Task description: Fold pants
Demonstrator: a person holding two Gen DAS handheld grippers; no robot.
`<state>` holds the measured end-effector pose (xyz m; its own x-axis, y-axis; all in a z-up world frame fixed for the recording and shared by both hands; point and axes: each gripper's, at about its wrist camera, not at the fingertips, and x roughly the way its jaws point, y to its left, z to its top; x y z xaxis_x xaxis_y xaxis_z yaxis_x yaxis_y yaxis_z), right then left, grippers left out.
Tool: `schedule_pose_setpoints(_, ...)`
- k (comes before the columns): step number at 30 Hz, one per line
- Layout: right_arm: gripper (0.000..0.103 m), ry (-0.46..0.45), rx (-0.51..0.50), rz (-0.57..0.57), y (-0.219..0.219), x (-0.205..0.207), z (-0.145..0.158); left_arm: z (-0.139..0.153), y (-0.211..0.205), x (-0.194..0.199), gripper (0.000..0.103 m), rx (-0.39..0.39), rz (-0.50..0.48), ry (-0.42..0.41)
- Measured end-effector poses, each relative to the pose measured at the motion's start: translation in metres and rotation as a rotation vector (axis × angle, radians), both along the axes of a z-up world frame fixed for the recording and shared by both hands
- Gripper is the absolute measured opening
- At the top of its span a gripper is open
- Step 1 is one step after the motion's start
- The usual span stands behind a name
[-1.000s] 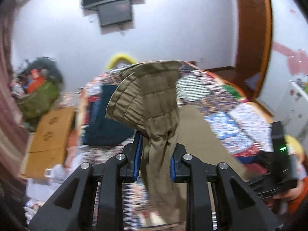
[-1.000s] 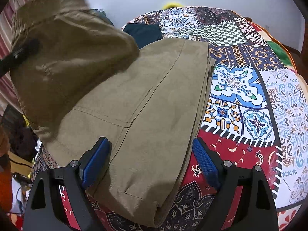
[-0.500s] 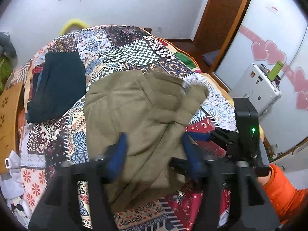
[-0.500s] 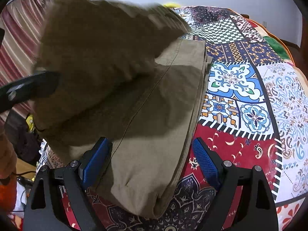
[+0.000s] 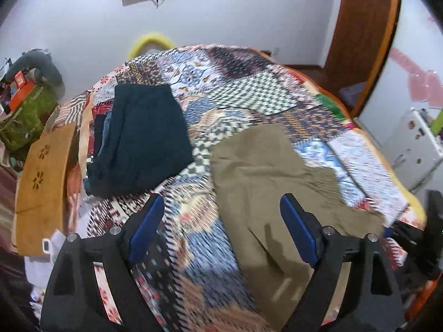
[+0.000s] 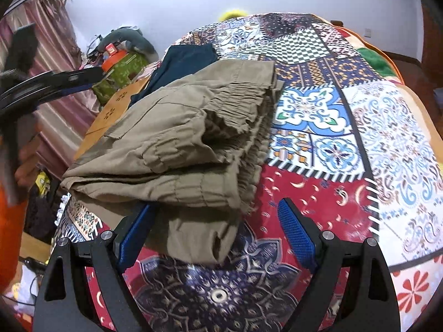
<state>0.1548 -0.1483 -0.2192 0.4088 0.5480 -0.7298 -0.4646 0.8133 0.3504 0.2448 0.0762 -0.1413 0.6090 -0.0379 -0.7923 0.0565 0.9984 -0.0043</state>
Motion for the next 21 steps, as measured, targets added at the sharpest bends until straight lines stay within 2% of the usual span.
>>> schedule_pose_setpoints(8,0.088,-0.007,0.007,-0.085,-0.03,0.003,0.005,-0.047,0.001,0.088,0.086,0.015,-0.013,0.124)
schedule_pose_setpoints(13,0.088,-0.024,-0.01,-0.139,-0.05,0.011,0.012,-0.089,-0.013,0.127,0.09,0.076,-0.054,0.246)
schedule_pose_setpoints(15,0.088,-0.032,-0.008,-0.165,-0.057,0.013,0.016,-0.113,-0.018,0.134,0.097,0.117,-0.093,0.333)
schedule_pose_setpoints(16,0.088,-0.033,-0.005,-0.177,-0.06,0.015,0.016,-0.122,-0.018,0.134,0.1,0.134,-0.108,0.35)
schedule_pose_setpoints(17,0.088,-0.034,-0.003,-0.189,-0.063,0.016,0.018,-0.126,-0.017,0.131,0.103,0.141,-0.115,0.34)
schedule_pose_setpoints(21,0.088,-0.043,0.003,-0.212,-0.07,0.018,0.022,-0.124,0.002,0.113,0.103,0.102,-0.111,0.322)
